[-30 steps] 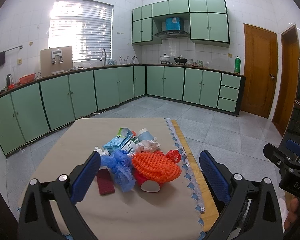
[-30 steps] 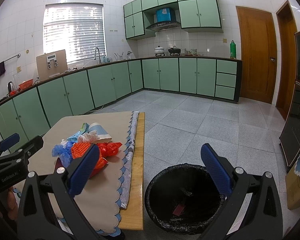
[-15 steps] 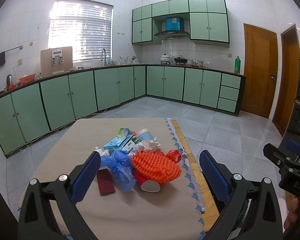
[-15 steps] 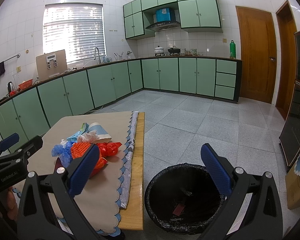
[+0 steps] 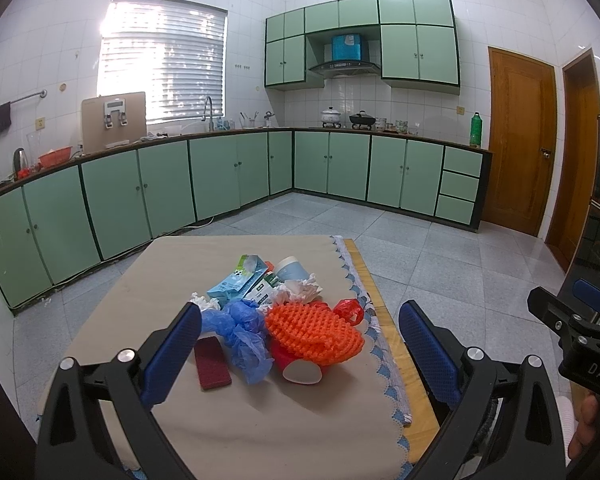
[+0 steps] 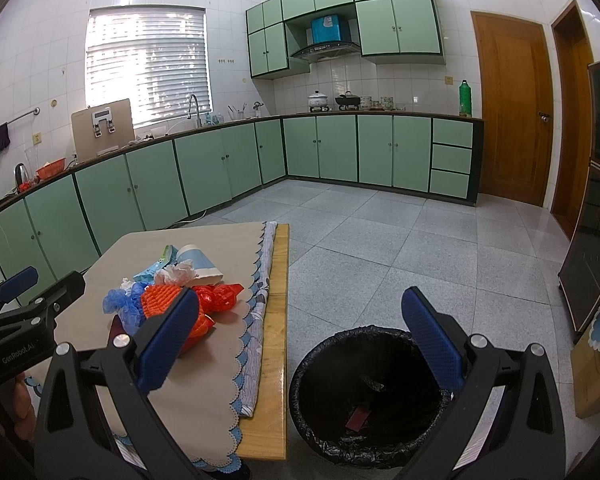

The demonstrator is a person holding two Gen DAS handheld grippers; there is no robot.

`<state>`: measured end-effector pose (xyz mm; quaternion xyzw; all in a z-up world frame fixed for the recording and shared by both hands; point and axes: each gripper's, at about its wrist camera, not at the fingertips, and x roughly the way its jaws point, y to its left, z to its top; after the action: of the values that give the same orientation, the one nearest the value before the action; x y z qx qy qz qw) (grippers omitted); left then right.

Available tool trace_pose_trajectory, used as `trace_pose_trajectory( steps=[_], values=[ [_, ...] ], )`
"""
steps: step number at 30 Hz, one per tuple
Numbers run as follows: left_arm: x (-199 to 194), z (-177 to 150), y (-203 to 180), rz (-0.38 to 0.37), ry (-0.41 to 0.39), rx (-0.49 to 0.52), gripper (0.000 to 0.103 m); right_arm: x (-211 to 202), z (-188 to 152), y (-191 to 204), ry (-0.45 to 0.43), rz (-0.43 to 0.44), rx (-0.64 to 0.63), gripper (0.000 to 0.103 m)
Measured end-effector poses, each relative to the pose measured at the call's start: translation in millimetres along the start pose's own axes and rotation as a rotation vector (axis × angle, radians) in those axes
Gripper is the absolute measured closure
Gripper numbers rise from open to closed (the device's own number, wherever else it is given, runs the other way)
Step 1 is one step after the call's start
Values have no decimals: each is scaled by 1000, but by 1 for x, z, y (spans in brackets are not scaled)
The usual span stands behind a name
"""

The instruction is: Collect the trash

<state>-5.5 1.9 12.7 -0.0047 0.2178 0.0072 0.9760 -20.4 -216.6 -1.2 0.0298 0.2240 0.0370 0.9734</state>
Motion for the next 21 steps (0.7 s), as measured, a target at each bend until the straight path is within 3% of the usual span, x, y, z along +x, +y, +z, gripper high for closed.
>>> trace_pose_trajectory(
  steps=[21],
  values=[
    [15, -5, 17, 35, 20, -13, 6, 17, -4, 6, 17, 5, -10, 5]
  ],
)
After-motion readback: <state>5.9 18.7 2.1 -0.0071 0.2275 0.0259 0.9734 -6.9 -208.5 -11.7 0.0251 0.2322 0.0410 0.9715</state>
